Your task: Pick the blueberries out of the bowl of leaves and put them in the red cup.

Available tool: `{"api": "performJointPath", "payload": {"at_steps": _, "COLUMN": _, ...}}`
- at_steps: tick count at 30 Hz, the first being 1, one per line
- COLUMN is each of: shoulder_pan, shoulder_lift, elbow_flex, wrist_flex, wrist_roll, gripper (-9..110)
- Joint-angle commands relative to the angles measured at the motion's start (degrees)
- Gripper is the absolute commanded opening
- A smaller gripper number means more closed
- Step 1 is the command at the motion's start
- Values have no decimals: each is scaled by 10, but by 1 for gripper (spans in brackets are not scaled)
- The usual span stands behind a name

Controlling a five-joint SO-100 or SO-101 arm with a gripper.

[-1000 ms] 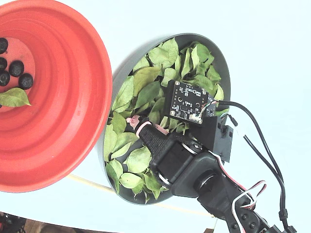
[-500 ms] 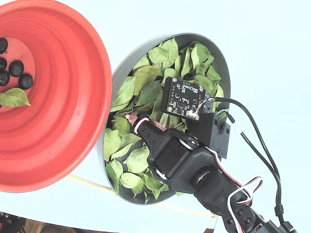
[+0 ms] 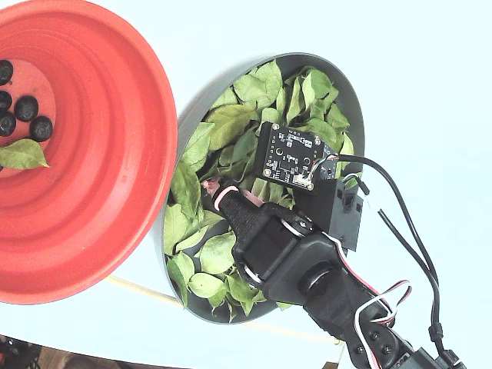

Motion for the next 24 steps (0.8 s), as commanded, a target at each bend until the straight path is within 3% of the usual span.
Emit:
{"api": "performJointPath", "payload": {"at_steps": 1, "shoulder_pan": 9, "shoulder_lift": 4, "elbow_flex": 1, "wrist_flex": -10, "wrist_roll": 2, "gripper": 12}}
{"api": "performJointPath", "payload": {"at_steps": 24, "shoulder_pan": -10, "shoulder_lift": 97, "elbow_flex": 11, "wrist_flex": 34, "wrist_roll": 9, "gripper": 12}}
